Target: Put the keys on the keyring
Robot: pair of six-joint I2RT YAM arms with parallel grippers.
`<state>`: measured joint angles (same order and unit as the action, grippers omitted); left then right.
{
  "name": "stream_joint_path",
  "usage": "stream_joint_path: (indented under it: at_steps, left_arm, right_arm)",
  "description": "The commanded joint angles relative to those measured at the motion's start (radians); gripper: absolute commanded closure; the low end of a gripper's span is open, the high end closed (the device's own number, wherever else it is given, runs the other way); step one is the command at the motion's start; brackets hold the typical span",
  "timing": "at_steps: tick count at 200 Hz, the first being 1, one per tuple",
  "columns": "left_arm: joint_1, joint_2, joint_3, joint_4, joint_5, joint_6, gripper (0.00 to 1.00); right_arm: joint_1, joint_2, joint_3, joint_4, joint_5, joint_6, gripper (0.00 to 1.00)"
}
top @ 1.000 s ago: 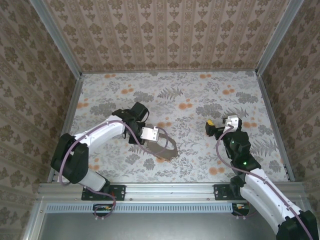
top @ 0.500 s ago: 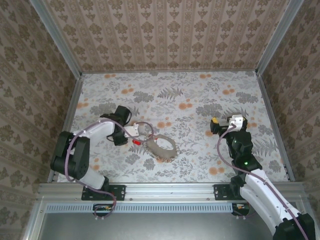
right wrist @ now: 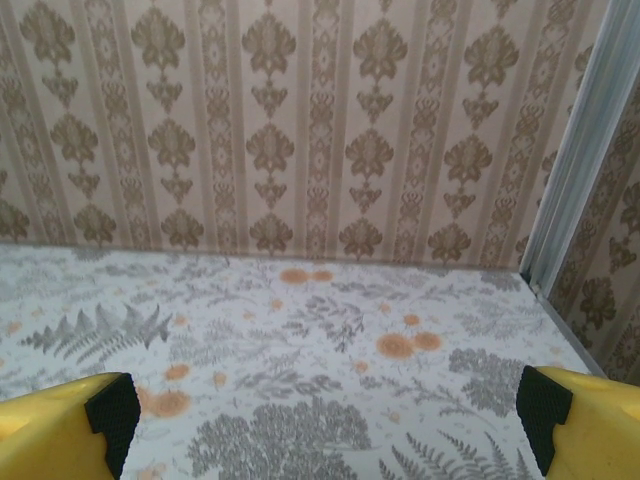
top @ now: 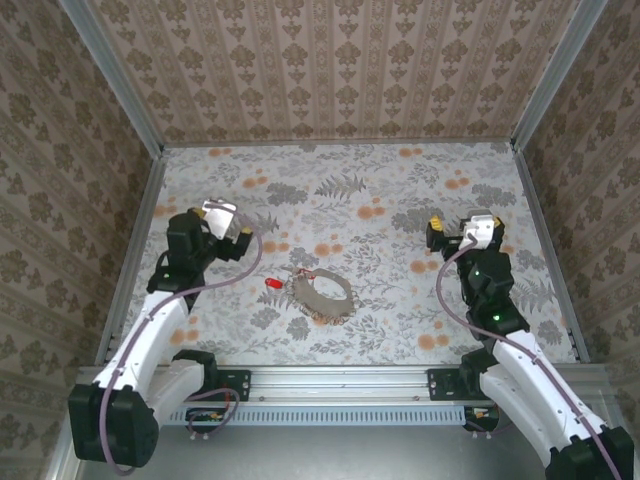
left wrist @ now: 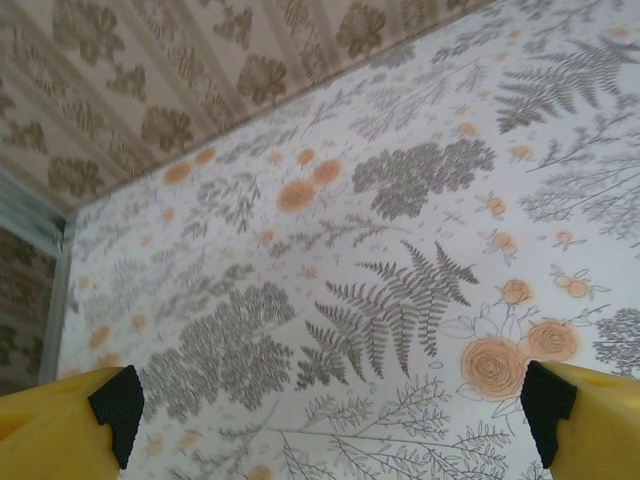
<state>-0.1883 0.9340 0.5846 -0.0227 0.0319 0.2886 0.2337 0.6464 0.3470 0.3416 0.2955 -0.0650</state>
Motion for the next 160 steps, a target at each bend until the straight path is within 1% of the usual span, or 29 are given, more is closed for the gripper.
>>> stream_joint_path:
  at_steps: [1,15,27,36,47,66,79,91,103,118,126,131,135,139,143,148,155,160]
  left_arm:
    - [0.006,-0.027,-0.129,0.170,-0.140,-0.068,0.00]
    - [0.009,-0.049,-0.228,0.305,-0.221,-0.061,0.00]
    - [0.027,-0.051,-0.290,0.399,-0.262,-0.074,0.00]
    - [0.052,-0.045,-0.311,0.428,-0.248,-0.093,0.00]
    - [0.082,-0.022,-0.332,0.476,-0.208,-0.100,0.00]
    - [0.122,0.073,-0.353,0.587,-0.193,-0.157,0.00]
    - [0.131,0.157,-0.365,0.694,-0.199,-0.186,0.00]
    - [0.134,0.195,-0.339,0.692,-0.184,-0.198,0.00]
    - [0.142,0.251,-0.330,0.760,-0.185,-0.200,0.00]
    - [0.157,0.334,-0.299,0.821,-0.171,-0.203,0.00]
    - [0.161,0.361,-0.253,0.766,-0.164,-0.224,0.00]
    - [0.166,0.382,-0.238,0.764,-0.150,-0.249,0.00]
    - [0.166,0.411,-0.241,0.818,-0.137,-0.265,0.00]
    - [0.164,0.438,-0.239,0.865,-0.131,-0.250,0.00]
    - [0.158,0.462,-0.219,0.839,-0.147,-0.255,0.00]
    - [0.157,0.491,-0.199,0.813,-0.155,-0.264,0.00]
    - [0.158,0.551,-0.194,0.857,-0.152,-0.263,0.00]
    - [0.155,0.589,-0.195,0.892,-0.160,-0.264,0.00]
  right_arm:
    - [-0.004,0.051,-0.015,0.045,-0.076,-0.047,0.01]
    - [-0.004,0.104,-0.064,0.136,-0.106,-0.053,0.00]
    - [-0.004,0.163,-0.114,0.241,-0.128,-0.071,0.00]
    - [-0.015,0.211,-0.132,0.295,-0.133,-0.059,0.00]
    - [-0.045,0.267,-0.132,0.312,-0.180,-0.049,0.00]
    - [-0.105,0.391,-0.157,0.444,-0.225,0.001,0.00]
    - [-0.136,0.485,-0.170,0.547,-0.238,0.015,0.00]
    - [-0.161,0.569,-0.166,0.632,-0.246,0.029,0.00]
    - [-0.187,0.652,-0.144,0.699,-0.273,0.047,0.00]
    - [-0.194,0.728,-0.077,0.640,-0.244,0.063,0.00]
    - [-0.194,0.783,-0.062,0.650,-0.228,0.067,0.00]
    - [-0.196,0.821,-0.056,0.672,-0.219,0.073,0.00]
    - [-0.198,0.856,-0.053,0.700,-0.216,0.076,0.00]
    - [-0.202,0.893,-0.048,0.736,-0.219,0.081,0.00]
    - [-0.201,0.917,-0.038,0.764,-0.228,0.074,0.00]
    - [-0.198,0.901,-0.020,0.707,-0.232,0.066,0.00]
    - [-0.196,0.865,0.016,0.572,-0.249,0.058,0.00]
    - [-0.197,0.881,0.023,0.576,-0.256,0.059,0.00]
